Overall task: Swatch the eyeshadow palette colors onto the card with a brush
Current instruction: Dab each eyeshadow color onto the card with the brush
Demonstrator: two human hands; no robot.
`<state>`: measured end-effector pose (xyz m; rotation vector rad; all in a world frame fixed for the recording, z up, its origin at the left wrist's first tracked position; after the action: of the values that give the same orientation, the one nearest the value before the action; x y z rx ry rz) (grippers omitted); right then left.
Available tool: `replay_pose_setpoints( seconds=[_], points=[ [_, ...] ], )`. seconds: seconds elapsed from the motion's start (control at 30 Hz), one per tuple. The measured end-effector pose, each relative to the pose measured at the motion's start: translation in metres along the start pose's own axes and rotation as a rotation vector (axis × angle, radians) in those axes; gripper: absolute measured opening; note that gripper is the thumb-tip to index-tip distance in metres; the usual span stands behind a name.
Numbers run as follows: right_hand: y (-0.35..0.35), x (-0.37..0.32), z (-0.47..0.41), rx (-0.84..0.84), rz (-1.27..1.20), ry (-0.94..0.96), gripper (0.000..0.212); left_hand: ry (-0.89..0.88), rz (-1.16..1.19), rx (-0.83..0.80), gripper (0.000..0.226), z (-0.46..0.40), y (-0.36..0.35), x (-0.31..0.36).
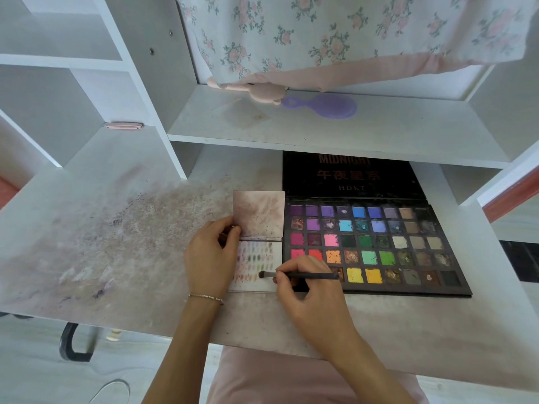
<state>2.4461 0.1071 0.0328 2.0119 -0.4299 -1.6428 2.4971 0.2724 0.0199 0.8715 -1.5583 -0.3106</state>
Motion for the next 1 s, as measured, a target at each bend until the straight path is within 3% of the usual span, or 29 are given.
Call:
replay_pose_setpoints(
  seconds=[0.6,0.77,1.0],
  points=[
    [-0.001,0.004,0.001,-0.033,-0.08,0.013,0.006,-0.01,-0.014,-0.01,0.016,0.0,-0.001,0.0],
    [0.011,0.007,0.005,0.076,-0.31,0.031,0.01,0.008,-0.015,-0.013,0.017,-0.001,-0.001,-0.001],
    [0.043,0.017,0.013,0.227,-0.253,0.09,0.019,0.002,-0.015,-0.006,0.017,0.0,0.001,-0.001]
  ],
)
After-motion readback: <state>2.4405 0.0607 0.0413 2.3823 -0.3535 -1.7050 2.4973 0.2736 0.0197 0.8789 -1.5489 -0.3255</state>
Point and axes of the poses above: each hand's wrist, its own z-axis away from the middle knuckle, its own y-axis out of the back of the hand, x = y × z, the point moved 6 cm from there along -z, towards the middle knuckle, and after that the axes turned 5 degrees about -x, right-handed, at the moved point
